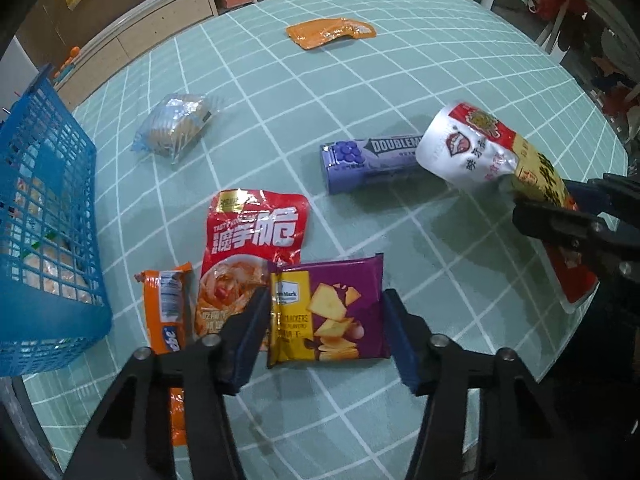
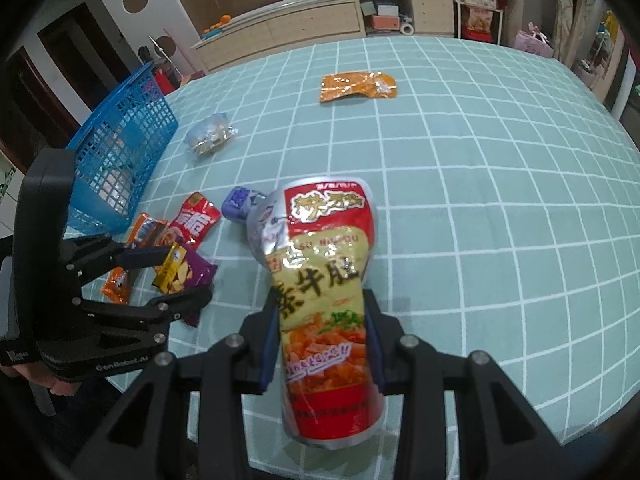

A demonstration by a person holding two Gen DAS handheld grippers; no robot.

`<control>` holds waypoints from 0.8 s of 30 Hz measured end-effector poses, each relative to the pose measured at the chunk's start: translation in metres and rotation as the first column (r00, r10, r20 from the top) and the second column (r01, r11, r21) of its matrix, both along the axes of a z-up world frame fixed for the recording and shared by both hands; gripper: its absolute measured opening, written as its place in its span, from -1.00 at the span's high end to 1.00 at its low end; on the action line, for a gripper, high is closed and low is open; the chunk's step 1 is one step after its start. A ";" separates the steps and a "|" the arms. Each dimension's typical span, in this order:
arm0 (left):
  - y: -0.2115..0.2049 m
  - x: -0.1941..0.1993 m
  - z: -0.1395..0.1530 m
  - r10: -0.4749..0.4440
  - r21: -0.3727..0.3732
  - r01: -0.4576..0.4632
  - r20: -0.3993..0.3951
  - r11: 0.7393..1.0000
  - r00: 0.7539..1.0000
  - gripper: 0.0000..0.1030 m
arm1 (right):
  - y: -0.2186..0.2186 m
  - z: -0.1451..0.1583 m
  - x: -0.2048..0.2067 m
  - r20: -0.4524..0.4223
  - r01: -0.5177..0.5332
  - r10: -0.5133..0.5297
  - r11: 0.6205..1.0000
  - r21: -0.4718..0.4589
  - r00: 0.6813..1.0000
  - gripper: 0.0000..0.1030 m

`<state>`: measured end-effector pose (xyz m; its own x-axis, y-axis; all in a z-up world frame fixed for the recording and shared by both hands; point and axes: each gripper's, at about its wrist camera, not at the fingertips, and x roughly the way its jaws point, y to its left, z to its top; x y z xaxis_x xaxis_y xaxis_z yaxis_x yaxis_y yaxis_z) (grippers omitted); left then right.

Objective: Organize snacks
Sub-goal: 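Grasp the purple chip bag with the left tool while the right tool holds the pouch, then carry the purple chip bag and noodle pouch over the blue basket with both tools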

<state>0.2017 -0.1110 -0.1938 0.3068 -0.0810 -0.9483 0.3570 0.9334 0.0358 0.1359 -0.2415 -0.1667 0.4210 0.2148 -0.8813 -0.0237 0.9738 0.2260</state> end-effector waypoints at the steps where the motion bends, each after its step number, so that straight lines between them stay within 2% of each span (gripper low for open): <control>1: 0.001 -0.003 0.002 0.004 -0.014 -0.003 0.001 1.000 1.000 0.02 | 0.001 0.001 0.000 0.001 -0.003 0.003 1.000 0.000 1.000 0.19; 10: 0.012 -0.026 0.027 0.038 -0.074 -0.033 0.060 0.997 0.997 0.03 | 0.005 0.012 -0.004 0.003 -0.006 0.006 1.000 0.013 1.000 0.19; 14: 0.021 -0.036 0.053 0.051 -0.104 -0.039 0.114 0.994 0.992 0.03 | 0.016 0.030 -0.003 0.034 -0.026 0.026 1.000 -0.006 0.999 0.19; 21: 0.048 -0.048 0.104 0.071 -0.120 -0.043 0.238 0.992 0.969 0.03 | 0.052 0.065 0.000 0.074 -0.098 0.101 0.994 -0.039 0.992 0.20; 24: 0.068 -0.052 0.124 0.093 -0.115 -0.063 0.278 0.991 0.956 0.03 | 0.071 0.084 0.002 0.127 -0.121 0.125 0.992 -0.044 0.984 0.20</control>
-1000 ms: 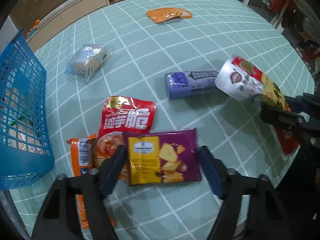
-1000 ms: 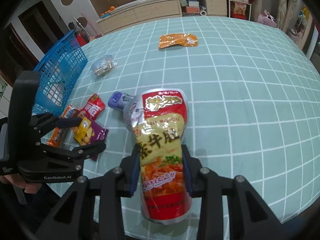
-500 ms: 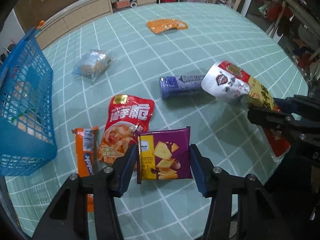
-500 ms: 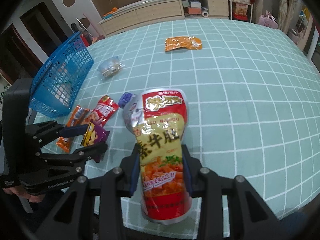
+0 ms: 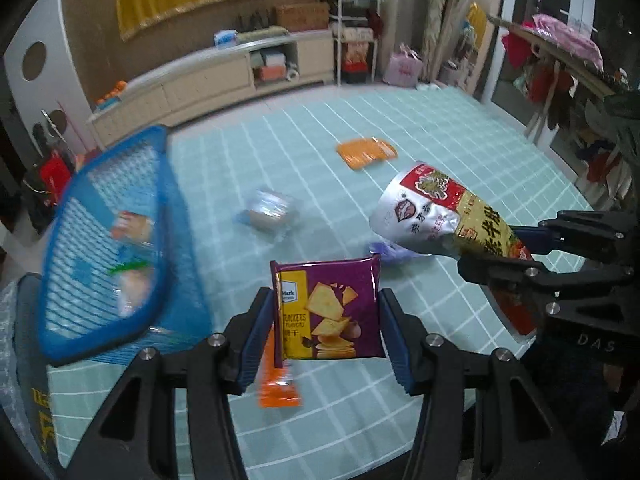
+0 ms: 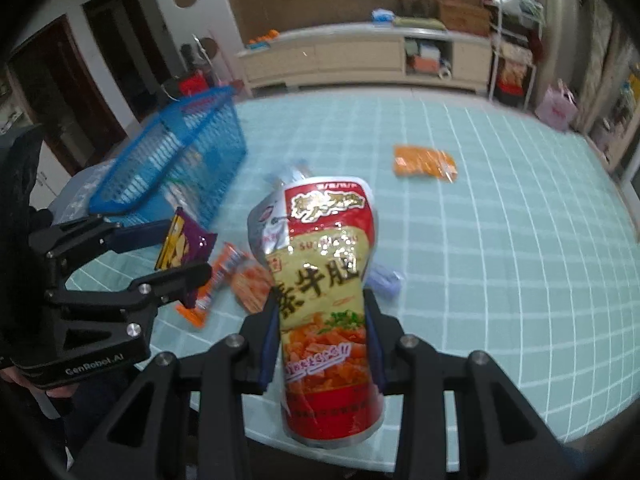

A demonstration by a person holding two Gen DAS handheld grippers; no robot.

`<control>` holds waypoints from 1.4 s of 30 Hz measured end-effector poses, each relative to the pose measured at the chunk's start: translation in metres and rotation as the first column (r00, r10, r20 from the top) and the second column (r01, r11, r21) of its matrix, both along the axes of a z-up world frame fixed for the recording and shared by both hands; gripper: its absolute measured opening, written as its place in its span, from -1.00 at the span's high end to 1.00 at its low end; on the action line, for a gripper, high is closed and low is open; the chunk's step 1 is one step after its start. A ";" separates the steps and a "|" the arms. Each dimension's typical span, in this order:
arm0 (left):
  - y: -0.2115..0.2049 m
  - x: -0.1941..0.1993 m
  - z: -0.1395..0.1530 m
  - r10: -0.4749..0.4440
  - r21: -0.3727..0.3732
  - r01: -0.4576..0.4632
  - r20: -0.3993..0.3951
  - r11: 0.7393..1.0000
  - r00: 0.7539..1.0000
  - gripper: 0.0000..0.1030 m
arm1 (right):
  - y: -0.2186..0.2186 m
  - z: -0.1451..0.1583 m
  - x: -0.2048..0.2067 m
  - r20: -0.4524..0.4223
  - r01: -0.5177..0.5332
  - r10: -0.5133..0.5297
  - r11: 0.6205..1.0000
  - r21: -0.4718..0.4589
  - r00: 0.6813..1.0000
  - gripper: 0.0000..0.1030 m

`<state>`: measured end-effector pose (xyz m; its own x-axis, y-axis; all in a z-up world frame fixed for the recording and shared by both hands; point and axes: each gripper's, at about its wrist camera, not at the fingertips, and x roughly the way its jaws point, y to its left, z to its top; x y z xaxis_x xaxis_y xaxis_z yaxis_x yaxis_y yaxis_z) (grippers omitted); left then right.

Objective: Organize snacks
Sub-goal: 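Carry the purple chip bag and noodle pouch over the blue basket with both tools, then open the left tool then the right tool to drop both snacks into the basket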

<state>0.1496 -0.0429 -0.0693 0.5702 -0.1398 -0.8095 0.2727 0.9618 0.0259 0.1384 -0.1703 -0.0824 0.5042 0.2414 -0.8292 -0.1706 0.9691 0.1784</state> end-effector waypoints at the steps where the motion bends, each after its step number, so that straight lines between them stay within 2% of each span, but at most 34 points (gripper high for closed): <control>1: 0.006 -0.002 0.005 0.006 0.001 -0.006 0.008 1.000 1.000 0.03 | 0.005 0.005 0.002 0.007 -0.007 0.007 1.000 0.009 1.000 0.20; 8: 0.054 -0.002 0.035 0.065 0.030 -0.067 0.062 0.997 0.996 0.03 | 0.045 0.036 0.021 0.052 -0.058 0.058 0.998 0.014 0.997 0.20; 18: 0.115 -0.003 0.053 0.147 0.033 -0.149 0.075 0.988 0.986 0.03 | 0.106 0.061 0.046 0.086 -0.149 0.149 0.989 -0.008 0.985 0.20; 27: 0.163 0.012 0.043 0.225 0.010 -0.225 0.029 0.974 0.974 0.03 | 0.140 0.046 0.073 0.032 -0.176 0.175 0.984 0.036 0.984 0.19; 38: 0.178 0.032 0.010 0.241 -0.001 -0.241 -0.040 0.971 0.970 0.02 | 0.155 0.036 0.088 0.007 -0.181 0.181 0.983 0.010 0.983 0.19; 40: 0.175 0.029 0.009 0.233 0.012 -0.233 -0.033 0.972 0.972 -0.05 | 0.154 0.035 0.088 0.004 -0.179 0.179 0.984 0.012 0.984 0.19; 42: 0.172 0.025 0.008 0.227 0.042 -0.226 -0.024 0.973 0.974 -0.28 | 0.152 0.035 0.087 0.001 -0.177 0.177 0.984 0.020 0.984 0.19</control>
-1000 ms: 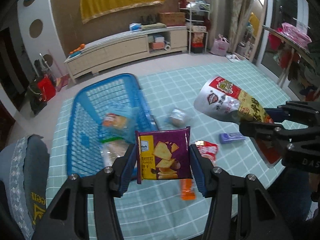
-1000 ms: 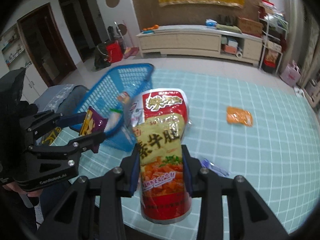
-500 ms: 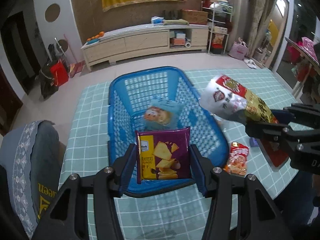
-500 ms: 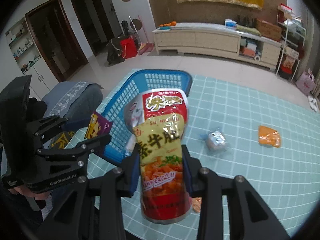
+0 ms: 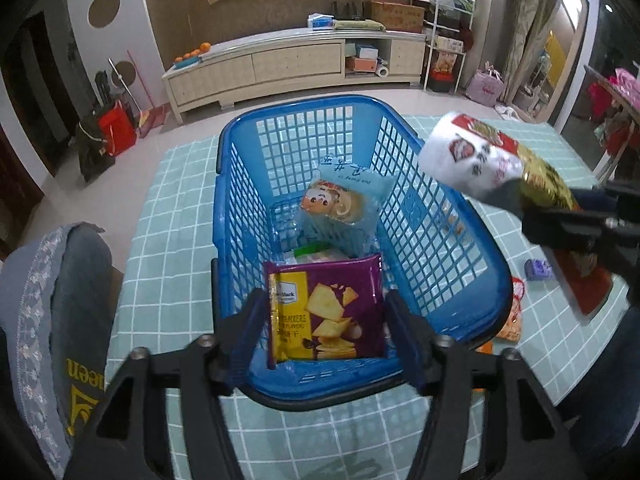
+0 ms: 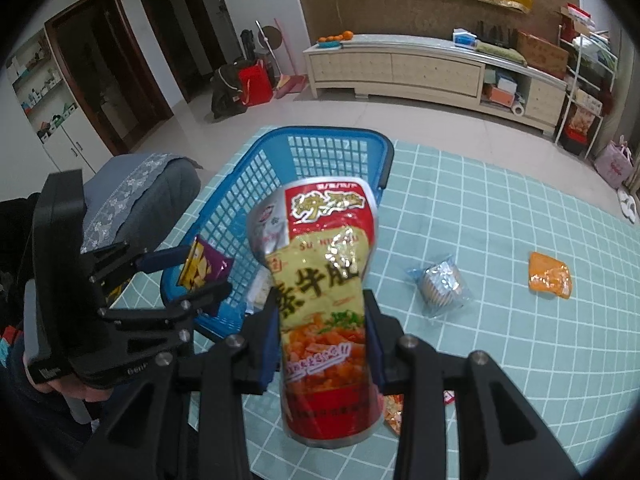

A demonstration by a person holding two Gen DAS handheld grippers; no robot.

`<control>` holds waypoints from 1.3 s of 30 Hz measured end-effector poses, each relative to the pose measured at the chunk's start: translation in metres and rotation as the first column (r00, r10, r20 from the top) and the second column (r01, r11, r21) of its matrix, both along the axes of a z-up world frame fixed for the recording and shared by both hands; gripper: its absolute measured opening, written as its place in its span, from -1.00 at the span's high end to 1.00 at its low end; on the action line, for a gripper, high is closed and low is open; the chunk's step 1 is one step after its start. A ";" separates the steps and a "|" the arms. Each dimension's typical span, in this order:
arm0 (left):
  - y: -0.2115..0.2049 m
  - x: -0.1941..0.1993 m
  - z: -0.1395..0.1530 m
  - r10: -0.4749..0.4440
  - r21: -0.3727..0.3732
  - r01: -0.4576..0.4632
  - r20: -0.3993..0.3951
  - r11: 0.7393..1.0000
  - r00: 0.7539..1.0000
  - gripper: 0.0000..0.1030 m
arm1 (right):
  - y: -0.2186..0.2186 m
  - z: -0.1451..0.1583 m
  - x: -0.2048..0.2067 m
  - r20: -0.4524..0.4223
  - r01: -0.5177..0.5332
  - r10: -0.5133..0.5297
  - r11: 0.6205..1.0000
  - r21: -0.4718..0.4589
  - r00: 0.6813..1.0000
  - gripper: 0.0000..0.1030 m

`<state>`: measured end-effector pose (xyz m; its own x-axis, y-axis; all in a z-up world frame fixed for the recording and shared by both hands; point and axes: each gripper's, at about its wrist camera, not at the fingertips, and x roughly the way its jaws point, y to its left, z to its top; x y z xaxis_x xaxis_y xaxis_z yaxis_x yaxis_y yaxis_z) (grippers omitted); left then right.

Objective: Organize snacks
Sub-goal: 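Open the left tool then the right tool to drop both snacks into the basket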

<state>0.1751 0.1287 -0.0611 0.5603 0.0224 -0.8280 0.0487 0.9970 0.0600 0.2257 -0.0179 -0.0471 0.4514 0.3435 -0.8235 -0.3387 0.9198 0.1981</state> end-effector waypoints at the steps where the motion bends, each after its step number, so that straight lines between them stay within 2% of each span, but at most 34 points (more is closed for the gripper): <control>1: -0.002 -0.001 0.000 -0.005 0.009 0.005 -0.003 1.000 1.000 -0.32 | -0.001 0.000 -0.001 -0.002 0.000 0.000 1.000 0.005 1.000 0.19; 5: -0.003 -0.009 0.008 -0.016 0.010 0.016 0.004 1.000 1.000 -0.52 | -0.001 0.006 -0.006 0.006 -0.001 0.001 1.000 0.010 1.000 0.19; 10: 0.005 -0.018 0.025 0.018 -0.022 -0.017 0.044 1.000 0.999 -0.52 | -0.003 0.015 -0.012 0.022 0.000 0.000 1.000 0.021 1.000 0.19; 18: 0.014 -0.036 0.053 0.049 -0.023 -0.047 0.111 0.999 0.993 -0.54 | 0.004 0.026 -0.015 0.051 -0.036 0.035 0.999 0.019 0.998 0.19; 27: 0.032 -0.043 0.055 0.105 -0.029 -0.102 0.114 0.994 0.988 -0.55 | 0.036 0.026 -0.004 0.068 -0.139 0.141 0.990 -0.033 0.988 0.19; 32: 0.038 -0.045 0.045 0.102 -0.040 -0.099 0.097 0.994 0.990 -0.55 | 0.059 0.017 0.006 0.098 -0.209 0.224 0.968 -0.142 0.970 0.19; 35: 0.045 -0.042 0.039 0.115 -0.036 -0.112 0.084 0.993 0.990 -0.55 | 0.072 0.012 0.016 0.095 -0.247 0.265 0.954 -0.172 0.959 0.19; 39: 0.054 -0.037 0.032 0.131 -0.058 -0.127 0.071 0.990 0.989 -0.55 | 0.088 -0.005 0.021 0.079 -0.306 0.335 0.917 -0.255 0.939 0.19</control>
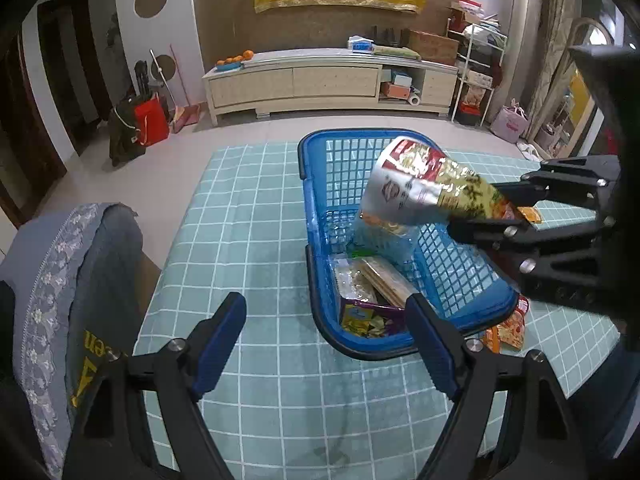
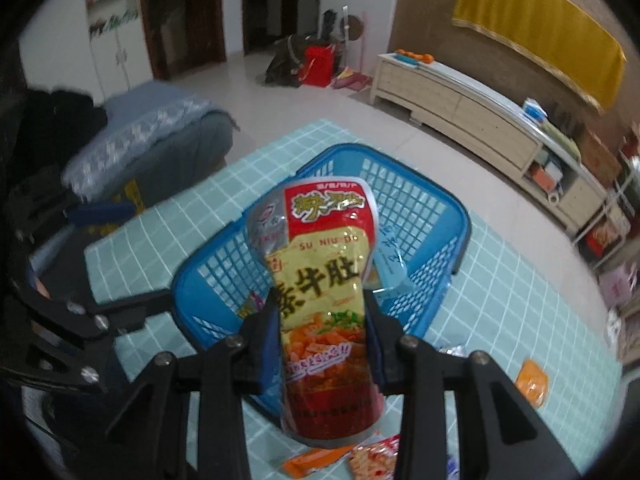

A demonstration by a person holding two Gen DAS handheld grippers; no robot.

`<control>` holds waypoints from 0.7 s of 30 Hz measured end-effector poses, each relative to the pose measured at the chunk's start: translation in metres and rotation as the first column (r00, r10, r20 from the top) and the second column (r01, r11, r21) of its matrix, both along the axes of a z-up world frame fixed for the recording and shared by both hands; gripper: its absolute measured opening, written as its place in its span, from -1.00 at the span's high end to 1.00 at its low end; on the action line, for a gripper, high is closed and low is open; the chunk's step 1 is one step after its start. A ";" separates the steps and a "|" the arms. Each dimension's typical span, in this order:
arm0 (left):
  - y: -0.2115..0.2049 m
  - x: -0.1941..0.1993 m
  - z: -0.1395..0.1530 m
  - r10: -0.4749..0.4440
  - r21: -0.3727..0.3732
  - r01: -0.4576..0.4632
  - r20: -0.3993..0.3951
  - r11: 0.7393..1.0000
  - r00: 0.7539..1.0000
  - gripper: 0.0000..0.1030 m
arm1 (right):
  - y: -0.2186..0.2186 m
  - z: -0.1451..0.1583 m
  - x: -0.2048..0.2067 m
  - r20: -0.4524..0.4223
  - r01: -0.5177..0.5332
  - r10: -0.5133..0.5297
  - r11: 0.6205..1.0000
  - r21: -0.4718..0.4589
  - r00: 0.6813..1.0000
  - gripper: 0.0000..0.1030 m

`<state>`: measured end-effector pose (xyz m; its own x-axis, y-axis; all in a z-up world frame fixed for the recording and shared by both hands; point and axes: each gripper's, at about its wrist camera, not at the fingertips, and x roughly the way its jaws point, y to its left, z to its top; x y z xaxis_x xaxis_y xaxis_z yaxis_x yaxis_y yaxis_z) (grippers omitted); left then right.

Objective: Organize snacks
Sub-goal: 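Open the left tool then the right tool to drop both snacks into the basket, then withdraw both tools from the basket toward the remaining snacks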

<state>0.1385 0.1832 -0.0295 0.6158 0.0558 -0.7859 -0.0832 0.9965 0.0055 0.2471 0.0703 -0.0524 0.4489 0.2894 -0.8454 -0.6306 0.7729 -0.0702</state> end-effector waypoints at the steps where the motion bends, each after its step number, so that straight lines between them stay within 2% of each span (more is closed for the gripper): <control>1: 0.001 0.002 -0.002 0.004 -0.004 -0.004 -0.003 1.000 1.000 -0.55 | 0.003 -0.004 0.001 0.006 -0.015 0.015 1.000 -0.020 1.000 0.19; 9: 0.010 0.009 -0.014 0.029 -0.024 -0.030 -0.031 0.999 0.999 -0.55 | 0.010 -0.035 0.012 -0.068 -0.055 0.052 0.998 -0.043 0.996 0.17; 10: 0.011 0.010 -0.015 0.031 -0.023 -0.032 -0.034 0.999 0.999 -0.55 | 0.010 -0.040 0.013 -0.080 -0.066 0.061 0.996 -0.053 0.995 0.10; 13: 0.012 0.010 -0.015 0.037 -0.029 -0.039 -0.039 0.999 0.999 -0.55 | 0.013 -0.052 0.015 -0.117 -0.112 0.099 0.988 -0.103 0.988 -0.26; 14: 0.011 0.009 -0.015 0.037 -0.030 -0.038 -0.038 0.999 0.999 -0.55 | 0.012 -0.052 0.015 -0.115 -0.116 0.104 0.988 -0.106 0.988 -0.45; 16: 0.008 0.007 -0.014 0.031 -0.027 -0.032 -0.037 0.999 0.999 -0.55 | 0.005 -0.047 0.013 -0.108 -0.106 0.097 0.991 -0.076 0.989 -0.66; 18: 0.005 0.005 -0.013 0.023 -0.020 -0.024 -0.038 1.000 0.999 -0.55 | -0.004 -0.037 0.008 -0.089 -0.080 0.077 0.996 -0.039 0.993 -0.68; 21: -0.002 0.002 -0.008 0.013 -0.023 -0.014 -0.028 1.000 1.000 -0.55 | -0.015 -0.026 0.000 -0.063 -0.059 0.057 0.998 -0.031 0.996 -0.69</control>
